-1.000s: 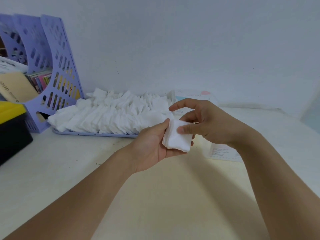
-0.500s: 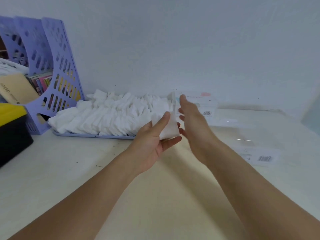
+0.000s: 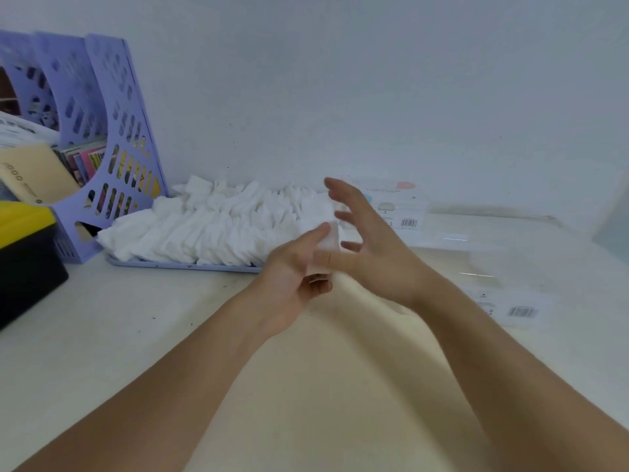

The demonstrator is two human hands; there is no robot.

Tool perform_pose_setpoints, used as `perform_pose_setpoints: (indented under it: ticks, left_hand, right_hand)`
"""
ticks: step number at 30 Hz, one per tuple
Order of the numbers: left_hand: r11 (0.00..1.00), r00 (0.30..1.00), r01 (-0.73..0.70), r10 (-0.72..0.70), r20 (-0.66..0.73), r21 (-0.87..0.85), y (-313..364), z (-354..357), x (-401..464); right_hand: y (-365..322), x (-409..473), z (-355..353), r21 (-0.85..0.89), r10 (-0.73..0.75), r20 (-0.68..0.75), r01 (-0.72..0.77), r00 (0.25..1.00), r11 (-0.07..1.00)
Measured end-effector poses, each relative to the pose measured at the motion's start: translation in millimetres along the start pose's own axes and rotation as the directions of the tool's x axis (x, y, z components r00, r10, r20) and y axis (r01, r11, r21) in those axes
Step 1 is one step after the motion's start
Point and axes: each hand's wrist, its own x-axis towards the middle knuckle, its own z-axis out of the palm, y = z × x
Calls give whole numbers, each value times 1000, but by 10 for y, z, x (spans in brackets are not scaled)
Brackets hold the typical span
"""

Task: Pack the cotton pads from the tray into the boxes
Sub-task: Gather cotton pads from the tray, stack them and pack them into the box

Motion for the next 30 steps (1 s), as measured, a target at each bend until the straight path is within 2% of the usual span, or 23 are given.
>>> perform_pose_setpoints:
  ticks: [2, 3, 7, 11, 15, 18, 21, 25, 28, 30]
  left_hand:
    - [998, 998, 45, -43, 46, -38, 26, -34, -8]
    - [998, 996, 49, -47, 70, -38, 29, -37, -23]
    - [999, 991, 27, -21, 135, -43, 7, 48, -87]
    - [993, 980, 50, -29, 196, -103, 18, 20, -86]
    - [999, 988, 19, -23, 156, 27, 20, 11, -67]
    - [999, 981, 16, -24, 190, 43, 19, 22, -82]
    - [996, 960, 85, -71, 272, -37, 40, -28, -80]
    - [951, 911, 193, -82, 404, -242, 99, -114, -41]
    - [945, 921, 207, -101, 377, -252, 69, -121, -30]
    - [959, 927, 193, -109, 358, -208, 41, -114, -13]
  right_hand:
    - [22, -35, -118, -305, -94, 86, 116, 992, 945]
    - [29, -31, -124, -386, -104, 103, 136, 989, 912]
    - [81, 16, -26, -475, -144, 45, 148, 988, 867]
    - [78, 7, 2, -399, -170, 51, 176, 984, 900]
    - [97, 19, -30, -259, -117, 96, 138, 989, 956]
    - [123, 24, -18, -352, -156, 126, 191, 980, 916]
    - [118, 21, 5, -410, -184, 102, 210, 978, 888]
    - [109, 26, -47, -170, -176, 46, 181, 983, 969]
    - [119, 18, -50, -21, -153, 101, 156, 983, 988]
    - [151, 20, -36, 7, -140, 123, 140, 983, 990]
